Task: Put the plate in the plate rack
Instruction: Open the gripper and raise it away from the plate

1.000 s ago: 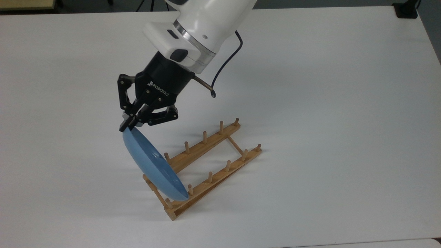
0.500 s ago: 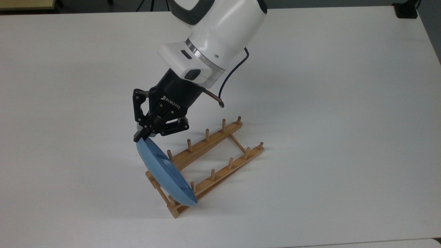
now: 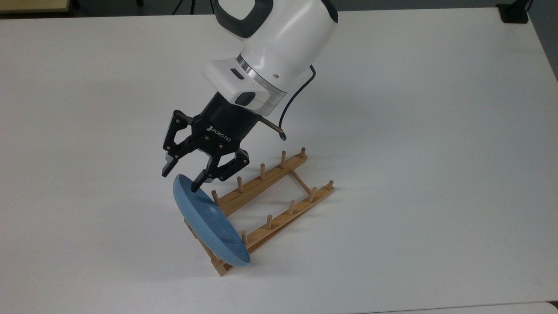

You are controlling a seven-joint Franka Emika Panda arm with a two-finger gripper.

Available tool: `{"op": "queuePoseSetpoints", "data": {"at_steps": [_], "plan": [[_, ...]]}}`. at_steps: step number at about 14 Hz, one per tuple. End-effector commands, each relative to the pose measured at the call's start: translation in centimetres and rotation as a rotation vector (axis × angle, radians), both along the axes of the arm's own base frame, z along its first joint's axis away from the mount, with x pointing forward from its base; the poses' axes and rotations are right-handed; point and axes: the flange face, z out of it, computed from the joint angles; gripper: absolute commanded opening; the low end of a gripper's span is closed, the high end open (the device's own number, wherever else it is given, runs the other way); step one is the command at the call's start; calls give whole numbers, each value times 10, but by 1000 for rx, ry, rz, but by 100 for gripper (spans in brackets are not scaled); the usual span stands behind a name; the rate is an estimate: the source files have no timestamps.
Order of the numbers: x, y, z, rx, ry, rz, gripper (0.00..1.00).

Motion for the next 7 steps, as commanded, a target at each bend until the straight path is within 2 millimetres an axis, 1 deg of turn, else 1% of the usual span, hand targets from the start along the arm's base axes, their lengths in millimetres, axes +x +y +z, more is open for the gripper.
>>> {"op": "queuePoseSetpoints", "data": {"at_steps": [1, 4, 5, 7], "plan": [[-1, 3, 10, 65, -83, -27, 100], [-21, 16, 29, 332, -57, -73, 100], [-38, 23, 41, 443, -5, -69, 100], [-67, 18, 45, 579, 130, -95, 100]]}}
